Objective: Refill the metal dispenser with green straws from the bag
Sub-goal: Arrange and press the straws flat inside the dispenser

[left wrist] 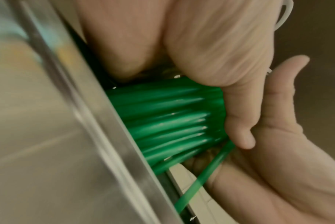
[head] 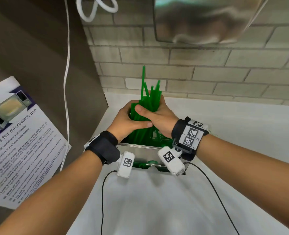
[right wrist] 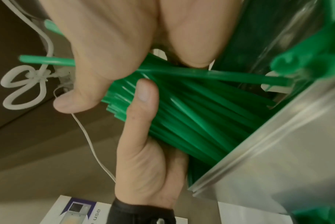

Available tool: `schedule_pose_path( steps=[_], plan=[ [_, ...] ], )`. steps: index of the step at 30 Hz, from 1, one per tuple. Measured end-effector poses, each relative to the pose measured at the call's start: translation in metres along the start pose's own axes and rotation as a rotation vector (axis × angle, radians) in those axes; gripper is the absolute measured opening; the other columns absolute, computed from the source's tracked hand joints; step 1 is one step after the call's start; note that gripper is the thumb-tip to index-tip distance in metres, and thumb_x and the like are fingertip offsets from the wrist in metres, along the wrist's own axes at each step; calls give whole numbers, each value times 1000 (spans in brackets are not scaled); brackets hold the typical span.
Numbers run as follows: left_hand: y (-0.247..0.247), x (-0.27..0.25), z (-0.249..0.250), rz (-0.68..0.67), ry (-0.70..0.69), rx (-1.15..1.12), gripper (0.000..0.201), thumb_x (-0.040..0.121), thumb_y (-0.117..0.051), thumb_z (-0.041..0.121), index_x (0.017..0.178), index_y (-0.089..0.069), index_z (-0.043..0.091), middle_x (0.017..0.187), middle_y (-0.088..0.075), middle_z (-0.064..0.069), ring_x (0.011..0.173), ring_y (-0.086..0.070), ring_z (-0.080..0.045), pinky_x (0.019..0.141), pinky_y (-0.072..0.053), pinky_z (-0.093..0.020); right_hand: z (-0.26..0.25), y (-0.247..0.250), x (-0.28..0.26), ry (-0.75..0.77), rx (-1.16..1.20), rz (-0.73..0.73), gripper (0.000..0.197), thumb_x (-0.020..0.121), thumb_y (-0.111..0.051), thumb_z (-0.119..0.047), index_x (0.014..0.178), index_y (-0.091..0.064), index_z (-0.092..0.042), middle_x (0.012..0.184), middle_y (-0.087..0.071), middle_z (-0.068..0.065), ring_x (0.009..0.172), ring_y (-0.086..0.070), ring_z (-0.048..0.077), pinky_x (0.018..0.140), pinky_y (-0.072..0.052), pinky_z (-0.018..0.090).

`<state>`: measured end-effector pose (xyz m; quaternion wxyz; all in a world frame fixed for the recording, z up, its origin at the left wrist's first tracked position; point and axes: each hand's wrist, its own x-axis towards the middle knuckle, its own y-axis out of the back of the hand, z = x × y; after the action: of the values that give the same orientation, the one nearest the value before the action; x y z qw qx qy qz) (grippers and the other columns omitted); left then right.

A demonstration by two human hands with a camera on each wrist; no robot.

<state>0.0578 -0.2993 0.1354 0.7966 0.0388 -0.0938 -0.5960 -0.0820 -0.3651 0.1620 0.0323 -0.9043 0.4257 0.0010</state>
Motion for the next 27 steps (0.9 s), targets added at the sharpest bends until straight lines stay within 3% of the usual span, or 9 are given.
schedule_pose_path(
  steps=[4, 8, 11, 13, 16, 18, 19, 23, 27],
  plan=[
    [-4, 3, 0, -15, -13, 57, 72, 70, -89, 1, 133, -56, 9, 125, -70, -5, 117, -67, -15, 100, -53, -26, 1, -17, 2, -3, 2, 53, 97, 47, -86, -66, 126, -45, -29, 118, -68, 1, 115, -65, 19, 105, -49, 47],
    [-9, 4, 2, -10, -10, 102, 71, 66, -89, 20, 128, -58, 6, 118, -71, -7, 115, -68, -18, 100, -54, -34, 10, -24, 2, -26, -82, 11, 95, 61, -81, -60, 137, -37, -24, 124, -62, -2, 118, -59, 16, 110, -44, 45],
    [-8, 6, 4, 49, -3, 131, 47, 76, -83, 7, 119, -66, 5, 109, -74, -5, 103, -71, -11, 93, -58, -31, 7, -22, -1, -63, -162, -46, 116, 54, -75, -76, 147, -33, -19, 134, -59, 1, 124, -56, 17, 112, -42, 43],
    [-7, 5, 6, 65, 1, 126, 42, 78, -80, -4, 116, -68, 8, 106, -75, -3, 97, -72, -4, 91, -59, -26, -9, -15, -5, 25, -224, -1, 118, 52, -75, -78, 148, -30, -25, 138, -56, 1, 125, -56, 17, 110, -44, 41],
    [-5, 4, 8, 50, 23, 126, 41, 75, -86, 3, 111, -67, 5, 102, -76, -8, 96, -75, -15, 87, -59, -29, -46, -2, -10, 386, -253, 185, 69, 84, -70, -49, 143, -37, -33, 139, -50, -3, 128, -50, 13, 109, -44, 38],
    [-6, 4, 8, 24, 37, 124, 40, 76, -85, 2, 111, -66, 0, 98, -77, -7, 92, -75, -16, 84, -59, -27, -65, 4, -6, 568, -367, 227, 40, 100, -54, -35, 138, -51, -26, 137, -52, -4, 128, -49, 8, 110, -41, 33],
    [-7, 4, 8, 21, 38, 125, 40, 76, -85, 1, 112, -65, 0, 97, -77, -6, 90, -75, -14, 82, -58, -24, -70, 5, -2, 577, -444, 201, 34, 104, -47, -32, 134, -58, -22, 134, -55, -3, 126, -51, 7, 108, -40, 29],
    [-8, -1, 15, 26, 24, 91, 48, 73, -87, -2, 113, -63, 10, 102, -74, 2, 94, -73, -5, 82, -57, -19, -50, -7, 6, 327, -689, 0, 41, 109, -33, -31, 130, -65, -19, 131, -63, 2, 121, -57, 14, 109, -41, 34],
    [-7, -4, 19, 73, 7, 32, 47, 75, -84, -7, 108, -61, 19, 98, -72, 6, 87, -71, 4, 75, -54, -13, -42, -14, 4, 203, -531, -116, 44, 107, -34, -42, 131, -64, -22, 135, -62, -1, 126, -55, 13, 113, -39, 39]
  ],
)
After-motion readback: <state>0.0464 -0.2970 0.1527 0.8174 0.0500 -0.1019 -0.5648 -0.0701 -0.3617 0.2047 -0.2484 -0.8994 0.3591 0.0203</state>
